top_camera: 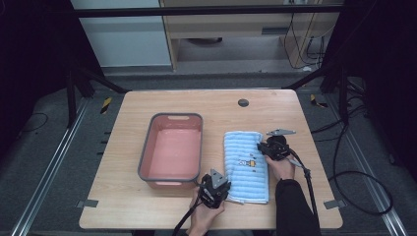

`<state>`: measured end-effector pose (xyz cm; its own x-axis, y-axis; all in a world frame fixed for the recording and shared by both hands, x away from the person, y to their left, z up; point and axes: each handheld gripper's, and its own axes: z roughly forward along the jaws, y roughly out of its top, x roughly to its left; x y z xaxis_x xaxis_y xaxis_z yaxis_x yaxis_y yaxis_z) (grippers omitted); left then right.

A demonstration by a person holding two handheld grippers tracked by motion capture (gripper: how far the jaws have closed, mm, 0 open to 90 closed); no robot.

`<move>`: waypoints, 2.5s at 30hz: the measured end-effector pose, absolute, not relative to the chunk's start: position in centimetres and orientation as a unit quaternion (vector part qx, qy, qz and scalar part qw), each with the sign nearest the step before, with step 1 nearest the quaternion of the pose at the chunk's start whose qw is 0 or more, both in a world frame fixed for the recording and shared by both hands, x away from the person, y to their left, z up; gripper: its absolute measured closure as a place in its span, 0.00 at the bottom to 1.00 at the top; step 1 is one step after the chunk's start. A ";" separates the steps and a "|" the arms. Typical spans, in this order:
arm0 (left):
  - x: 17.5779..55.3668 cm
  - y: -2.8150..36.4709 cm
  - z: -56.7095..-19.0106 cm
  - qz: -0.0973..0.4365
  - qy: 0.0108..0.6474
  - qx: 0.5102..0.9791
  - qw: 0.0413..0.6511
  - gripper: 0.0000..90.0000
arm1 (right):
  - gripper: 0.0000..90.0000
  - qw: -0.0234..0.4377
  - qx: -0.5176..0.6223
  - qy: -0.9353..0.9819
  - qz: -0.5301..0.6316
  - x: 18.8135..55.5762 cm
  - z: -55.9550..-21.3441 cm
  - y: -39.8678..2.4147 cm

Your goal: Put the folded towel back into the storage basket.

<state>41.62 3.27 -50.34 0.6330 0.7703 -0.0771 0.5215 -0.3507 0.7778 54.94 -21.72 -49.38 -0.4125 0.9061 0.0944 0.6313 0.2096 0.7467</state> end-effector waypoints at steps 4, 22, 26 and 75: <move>41.5 3.4 -50.0 0.151 0.399 0.805 0.413 0.95 | 0.91 0.196 0.503 0.755 0.372 54.6 -48.7 -21.7; 40.8 4.5 -46.6 0.163 0.377 0.794 0.448 0.95 | 0.92 0.228 0.472 0.747 0.409 52.9 -44.8 -21.0; 40.9 4.8 -45.8 0.166 0.376 0.792 0.451 0.95 | 0.92 0.232 0.473 0.740 0.418 52.6 -44.2 -21.3; 41.0 10.3 -36.5 0.211 0.352 0.764 0.497 0.95 | 0.92 0.291 0.415 0.721 0.473 51.0 -33.4 -16.4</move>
